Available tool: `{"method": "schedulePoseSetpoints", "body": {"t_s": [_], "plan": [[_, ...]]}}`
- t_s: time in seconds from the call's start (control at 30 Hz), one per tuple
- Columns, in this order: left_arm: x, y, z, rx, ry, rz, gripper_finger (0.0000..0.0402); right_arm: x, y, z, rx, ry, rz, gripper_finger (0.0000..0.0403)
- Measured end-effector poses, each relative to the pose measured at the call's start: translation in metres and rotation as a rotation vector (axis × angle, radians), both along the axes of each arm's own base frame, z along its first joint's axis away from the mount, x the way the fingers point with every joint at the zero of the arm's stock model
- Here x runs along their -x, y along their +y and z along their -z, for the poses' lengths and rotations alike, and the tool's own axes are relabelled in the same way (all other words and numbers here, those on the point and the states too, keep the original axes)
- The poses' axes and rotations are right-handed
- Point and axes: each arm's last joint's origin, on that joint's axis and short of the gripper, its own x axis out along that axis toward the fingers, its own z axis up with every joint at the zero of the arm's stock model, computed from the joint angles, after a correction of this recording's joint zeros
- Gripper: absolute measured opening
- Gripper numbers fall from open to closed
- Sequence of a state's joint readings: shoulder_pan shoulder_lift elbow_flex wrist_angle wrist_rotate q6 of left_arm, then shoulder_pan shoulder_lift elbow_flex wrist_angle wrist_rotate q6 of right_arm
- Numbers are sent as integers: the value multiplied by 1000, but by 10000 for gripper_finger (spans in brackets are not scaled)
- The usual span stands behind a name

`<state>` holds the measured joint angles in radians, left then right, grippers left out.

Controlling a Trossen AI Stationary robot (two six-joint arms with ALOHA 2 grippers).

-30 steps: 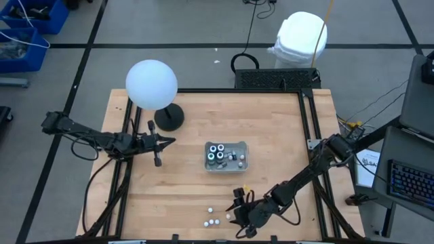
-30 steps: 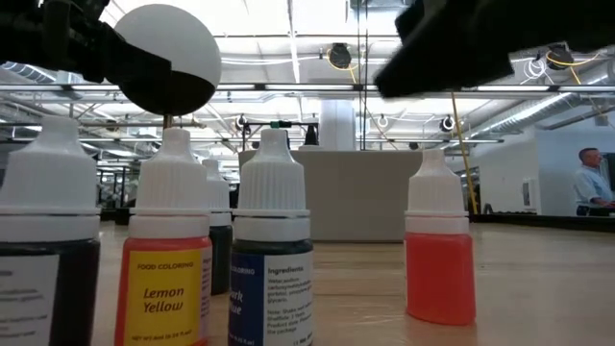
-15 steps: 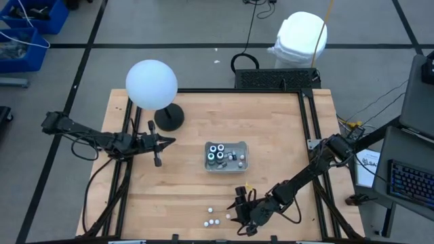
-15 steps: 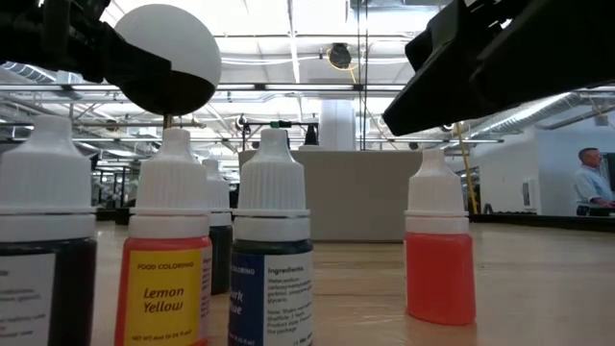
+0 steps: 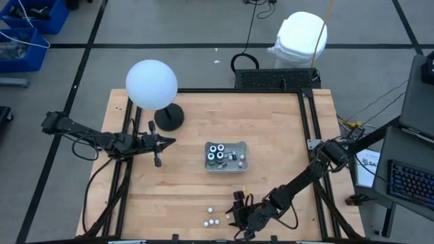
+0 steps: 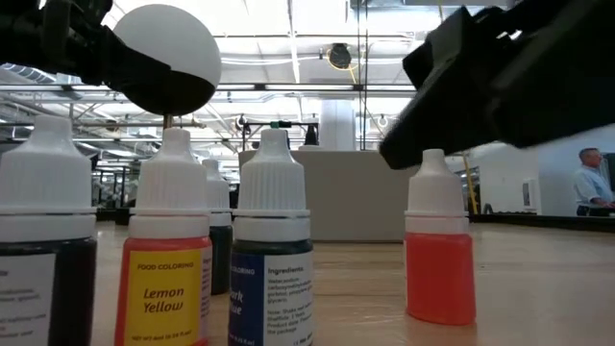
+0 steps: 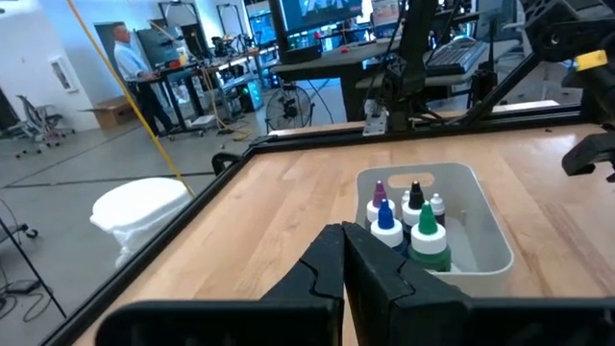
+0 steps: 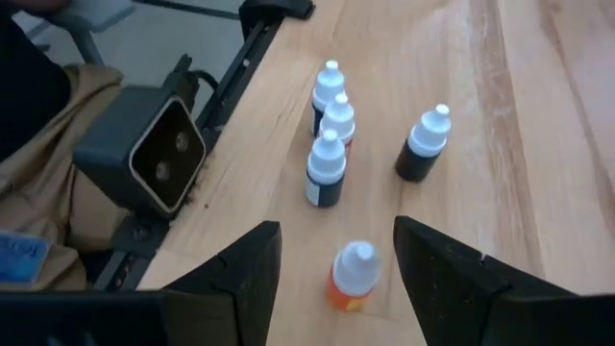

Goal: Pick & Place food coloring
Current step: Put the small yellow food coloring bottle into the gray bin

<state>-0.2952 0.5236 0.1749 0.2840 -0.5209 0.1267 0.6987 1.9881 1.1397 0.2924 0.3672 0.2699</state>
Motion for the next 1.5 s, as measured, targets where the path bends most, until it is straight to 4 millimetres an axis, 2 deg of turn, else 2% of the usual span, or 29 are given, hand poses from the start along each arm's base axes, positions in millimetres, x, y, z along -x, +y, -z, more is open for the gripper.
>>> {"method": "schedulePoseSetpoints", "body": {"t_s": [0.5, 0.8, 1.5], "plan": [[0, 0, 0, 1, 2, 0, 10, -5, -2, 12, -4, -6, 38, 191], [0, 0, 0, 1, 2, -1, 10, -4, -3, 13, -22, 19, 62, 149], [0, 0, 0, 0, 2, 0, 10, -4, -3, 15, -42, 49, 22, 82]]}}
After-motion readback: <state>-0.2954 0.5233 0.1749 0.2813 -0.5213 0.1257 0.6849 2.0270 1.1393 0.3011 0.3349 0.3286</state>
